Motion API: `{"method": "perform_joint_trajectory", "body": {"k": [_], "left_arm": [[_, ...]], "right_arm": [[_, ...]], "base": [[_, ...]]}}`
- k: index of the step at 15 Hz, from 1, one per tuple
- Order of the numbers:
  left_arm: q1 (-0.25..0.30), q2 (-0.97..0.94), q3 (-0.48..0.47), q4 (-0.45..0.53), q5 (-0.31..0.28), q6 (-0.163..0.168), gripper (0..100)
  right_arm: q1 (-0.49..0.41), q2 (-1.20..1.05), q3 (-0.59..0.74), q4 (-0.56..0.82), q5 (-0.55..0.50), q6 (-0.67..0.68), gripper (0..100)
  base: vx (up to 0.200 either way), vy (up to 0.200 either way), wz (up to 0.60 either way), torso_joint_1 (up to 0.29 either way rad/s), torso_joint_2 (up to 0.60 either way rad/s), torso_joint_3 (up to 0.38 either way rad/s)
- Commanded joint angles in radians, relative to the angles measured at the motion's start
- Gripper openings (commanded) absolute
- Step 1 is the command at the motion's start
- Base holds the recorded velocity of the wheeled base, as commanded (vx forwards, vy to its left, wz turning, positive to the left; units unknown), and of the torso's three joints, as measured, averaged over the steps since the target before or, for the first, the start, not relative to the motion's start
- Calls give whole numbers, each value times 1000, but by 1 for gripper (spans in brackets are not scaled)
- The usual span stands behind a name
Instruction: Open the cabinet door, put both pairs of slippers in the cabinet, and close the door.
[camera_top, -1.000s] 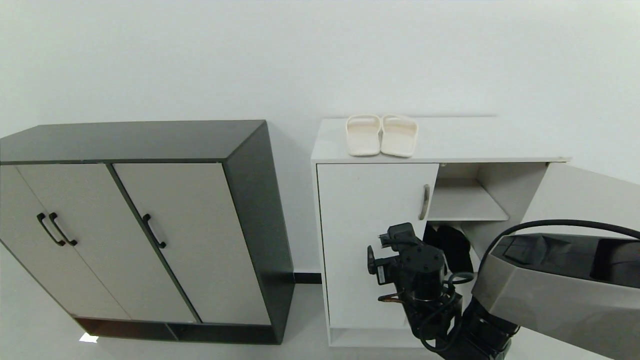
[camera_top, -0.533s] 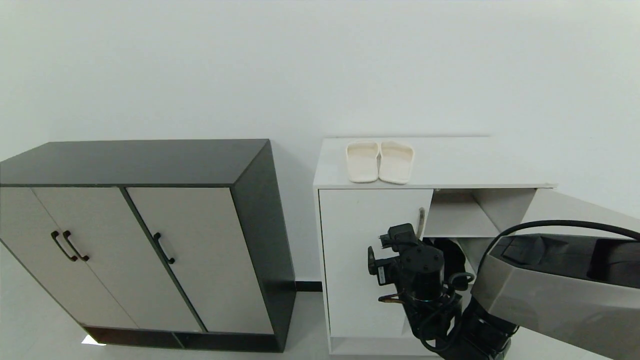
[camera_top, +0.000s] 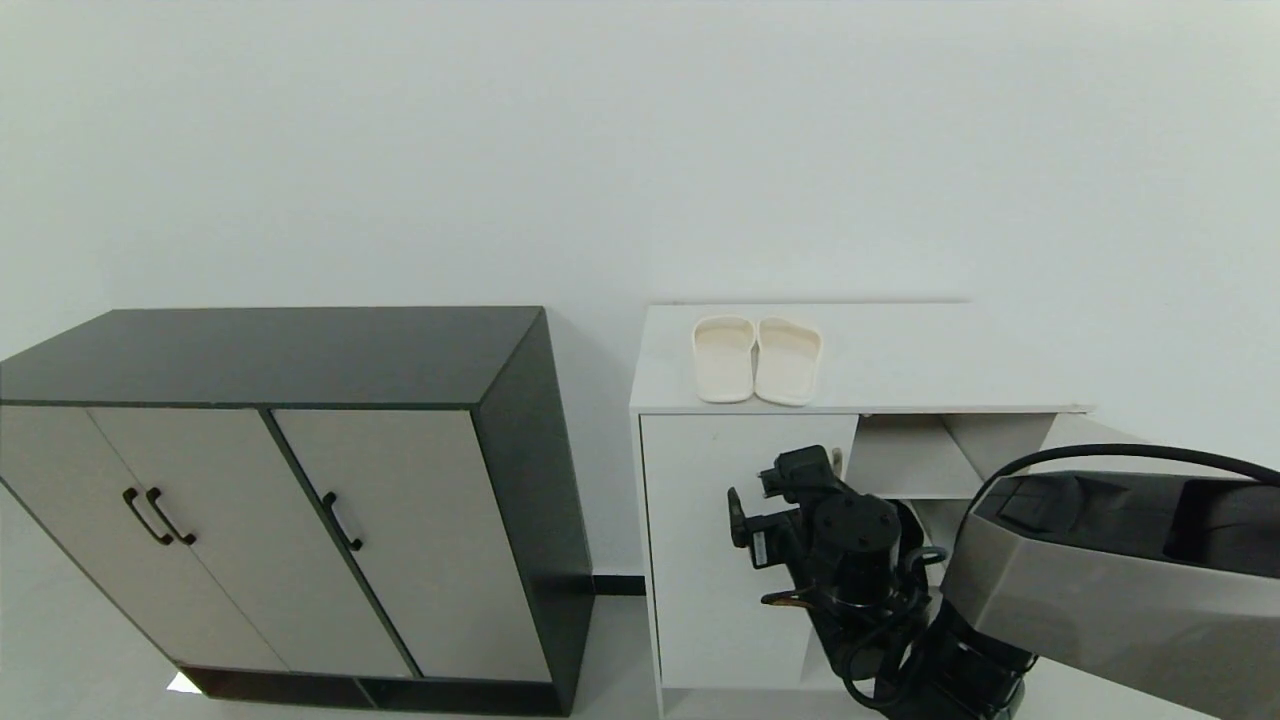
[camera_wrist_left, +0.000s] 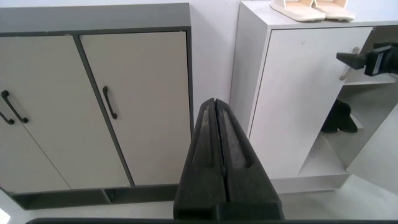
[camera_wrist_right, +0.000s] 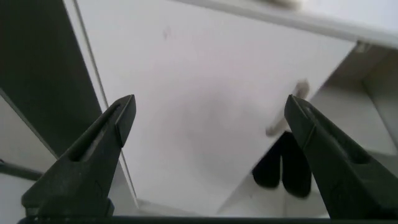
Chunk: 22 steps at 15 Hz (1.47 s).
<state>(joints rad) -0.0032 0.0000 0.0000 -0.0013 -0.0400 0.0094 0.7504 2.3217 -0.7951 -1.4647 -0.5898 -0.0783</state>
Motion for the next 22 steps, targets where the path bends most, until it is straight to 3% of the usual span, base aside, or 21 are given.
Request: {"method": "perform_joint_trajectory", "body": {"k": [1, 2, 5, 6, 9, 12, 18, 22], "left_arm": [[0, 2, 0, 0, 0, 0, 0], [0, 2, 0, 0, 0, 0, 0], [0, 2, 0, 0, 0, 1, 0], [0, 2, 0, 0, 0, 1, 0], [0, 2, 0, 0, 0, 1, 0], [0, 2, 0, 0, 0, 3, 0], [0, 2, 0, 0, 0, 6, 0], [0, 2, 0, 0, 0, 6, 0]], "right_arm": [[9, -13, 8, 3, 2, -15, 100], [18, -38, 11, 38, 2, -15, 100], [56, -185, -61, 354, 2, 72, 100], [58, -289, -134, 595, 2, 146, 100], [56, -395, -358, 1008, -24, 315, 100], [52, -351, -437, 1052, -147, 367, 100], [46, -335, -431, 1047, -150, 367, 100], [43, -334, -427, 1047, -150, 370, 100]], "base": [[0, 0, 0, 27, -51, -17], [0, 0, 0, 0, 0, 0], [0, 0, 0, 0, 0, 0], [0, 0, 0, 0, 0, 0], [0, 0, 0, 0, 0, 0], [0, 0, 0, 0, 0, 0], [0, 0, 0, 0, 0, 0], [200, 0, 0, -2, -4, 2]]}}
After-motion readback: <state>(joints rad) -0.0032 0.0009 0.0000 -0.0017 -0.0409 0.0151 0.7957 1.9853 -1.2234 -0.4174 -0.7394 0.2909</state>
